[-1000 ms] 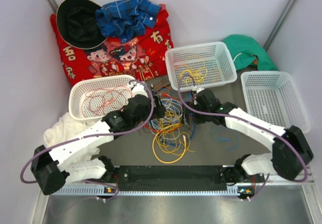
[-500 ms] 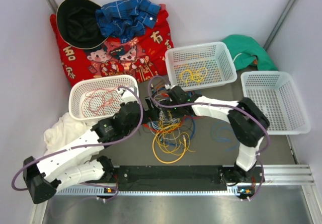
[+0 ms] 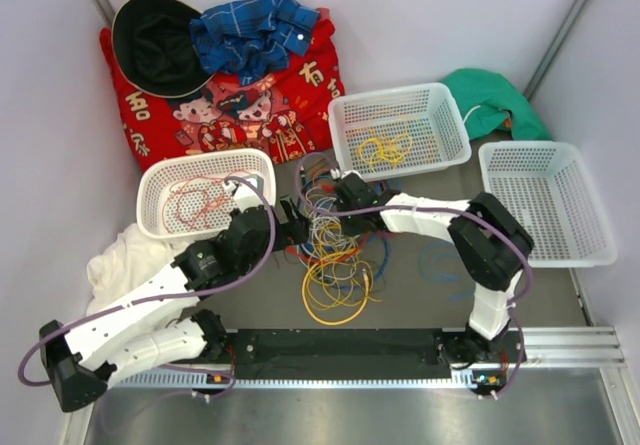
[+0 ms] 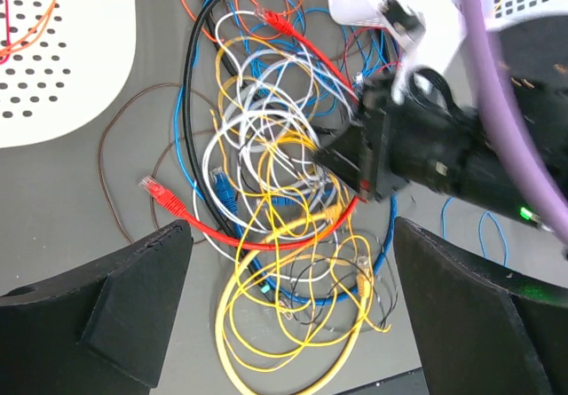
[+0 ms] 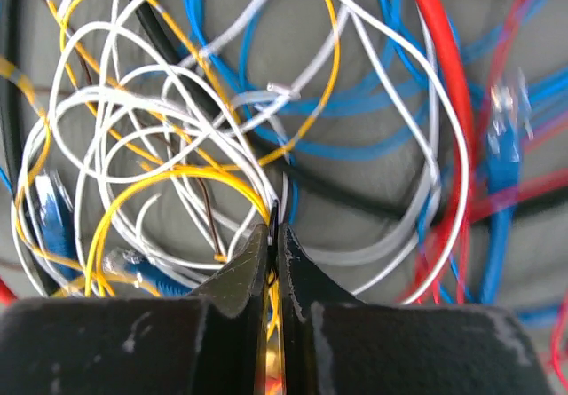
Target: Untangle the cables
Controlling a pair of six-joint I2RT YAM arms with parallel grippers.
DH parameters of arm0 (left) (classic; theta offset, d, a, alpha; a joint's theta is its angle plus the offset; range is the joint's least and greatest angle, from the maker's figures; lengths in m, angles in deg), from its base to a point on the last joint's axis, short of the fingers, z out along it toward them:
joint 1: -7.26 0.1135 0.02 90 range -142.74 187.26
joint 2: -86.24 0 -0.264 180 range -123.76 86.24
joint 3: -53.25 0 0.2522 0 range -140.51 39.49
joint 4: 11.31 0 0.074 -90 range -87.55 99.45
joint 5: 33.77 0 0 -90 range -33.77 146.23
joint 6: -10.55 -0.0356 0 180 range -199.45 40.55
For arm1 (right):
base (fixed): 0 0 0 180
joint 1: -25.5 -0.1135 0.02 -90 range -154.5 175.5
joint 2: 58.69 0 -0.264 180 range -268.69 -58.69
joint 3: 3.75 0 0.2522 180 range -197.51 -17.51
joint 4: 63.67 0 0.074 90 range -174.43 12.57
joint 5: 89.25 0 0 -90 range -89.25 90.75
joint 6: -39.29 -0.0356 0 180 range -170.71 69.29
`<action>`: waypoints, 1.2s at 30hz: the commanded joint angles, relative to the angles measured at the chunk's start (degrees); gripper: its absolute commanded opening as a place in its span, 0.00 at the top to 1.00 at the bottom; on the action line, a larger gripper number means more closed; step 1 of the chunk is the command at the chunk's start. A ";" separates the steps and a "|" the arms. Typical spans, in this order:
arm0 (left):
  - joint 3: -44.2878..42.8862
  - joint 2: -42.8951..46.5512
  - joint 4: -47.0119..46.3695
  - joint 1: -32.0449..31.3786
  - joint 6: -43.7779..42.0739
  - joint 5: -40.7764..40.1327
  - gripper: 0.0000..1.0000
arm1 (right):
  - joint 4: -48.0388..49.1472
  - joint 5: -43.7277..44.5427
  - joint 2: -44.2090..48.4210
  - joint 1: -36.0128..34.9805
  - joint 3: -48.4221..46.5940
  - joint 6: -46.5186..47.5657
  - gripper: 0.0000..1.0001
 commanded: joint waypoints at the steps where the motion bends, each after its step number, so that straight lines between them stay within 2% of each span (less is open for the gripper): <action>1: 0.35 2.05 -0.66 -0.24 0.64 -1.56 0.01 | -3.01 0.31 10.72 -0.17 2.78 -0.56 1.00; 2: 0.52 2.49 -1.36 -0.24 0.64 -1.47 0.01 | -4.50 0.22 16.49 -0.25 2.96 -0.65 1.00; 4: 1.57 3.37 -3.81 -0.24 -0.14 -0.34 0.01 | -6.08 0.74 22.31 -1.22 2.87 0.23 1.00; 8: 3.94 3.90 -14.69 -0.24 -3.83 4.50 0.01 | -10.13 0.75 36.45 -1.66 0.68 1.55 1.00; 12: 4.91 2.67 -23.13 -0.24 -5.77 5.55 0.01 | -16.09 1.10 43.24 -1.66 -4.67 2.43 1.00; 14: 5.09 2.32 -25.79 -0.24 -7.70 7.84 0.01 | -17.95 1.28 45.19 -1.66 -6.61 2.69 1.00; 18: 5.88 1.53 -37.98 -0.24 -10.43 11.44 0.01 | -21.47 0.92 48.09 -1.66 -10.91 3.04 1.00; 25: 9.84 1.88 -56.53 -0.24 -13.77 19.79 0.01 | -23.84 0.22 49.77 -1.66 -12.07 2.87 1.00; 36: 6.94 -6.37 -64.99 -0.24 -12.80 30.25 0.01 | -23.23 -1.09 51.17 -1.66 -10.31 1.73 1.00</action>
